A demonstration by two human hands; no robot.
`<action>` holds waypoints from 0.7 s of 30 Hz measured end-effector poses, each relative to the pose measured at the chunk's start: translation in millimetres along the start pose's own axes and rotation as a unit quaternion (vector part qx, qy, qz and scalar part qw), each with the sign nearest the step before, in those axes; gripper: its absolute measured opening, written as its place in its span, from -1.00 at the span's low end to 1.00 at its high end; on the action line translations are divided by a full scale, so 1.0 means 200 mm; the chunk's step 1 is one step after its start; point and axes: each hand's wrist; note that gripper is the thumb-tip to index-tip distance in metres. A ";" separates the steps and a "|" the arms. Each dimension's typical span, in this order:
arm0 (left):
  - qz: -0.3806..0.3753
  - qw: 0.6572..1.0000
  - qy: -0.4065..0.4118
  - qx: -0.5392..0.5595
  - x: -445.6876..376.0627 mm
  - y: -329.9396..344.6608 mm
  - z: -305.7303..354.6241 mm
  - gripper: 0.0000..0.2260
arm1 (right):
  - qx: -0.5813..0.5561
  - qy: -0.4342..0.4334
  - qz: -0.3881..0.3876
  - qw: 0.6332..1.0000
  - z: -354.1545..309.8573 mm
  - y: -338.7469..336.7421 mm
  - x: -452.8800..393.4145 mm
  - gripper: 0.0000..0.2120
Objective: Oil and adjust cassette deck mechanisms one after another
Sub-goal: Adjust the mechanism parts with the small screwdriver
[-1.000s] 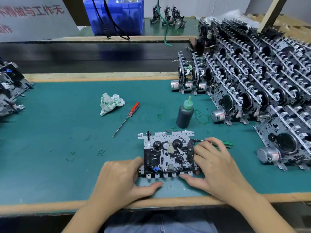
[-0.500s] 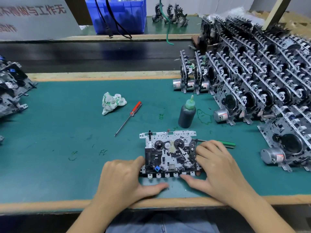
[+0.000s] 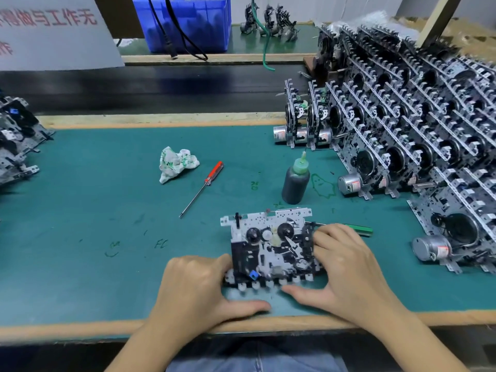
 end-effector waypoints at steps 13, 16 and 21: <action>0.041 0.998 -0.041 -0.005 0.00 -0.01 -0.04 -0.30 | -0.011 -0.047 -0.038 0.998 -0.01 -0.02 -0.01 -0.51; 0.059 0.996 -0.069 -0.007 0.00 -0.01 -0.02 -0.34 | -0.074 0.036 -0.033 0.996 -0.01 -0.05 -0.03 -0.39; 0.060 0.992 -0.104 -0.043 -0.01 0.00 -0.02 -0.45 | -0.184 0.254 0.104 0.944 0.05 -0.06 -0.16 -0.53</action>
Point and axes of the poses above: each hand's wrist, its own x-axis away from the middle knuckle, its own y-axis out of the palm, z = x × y, and after that the axes turned 12 degrees about -y, right-handed
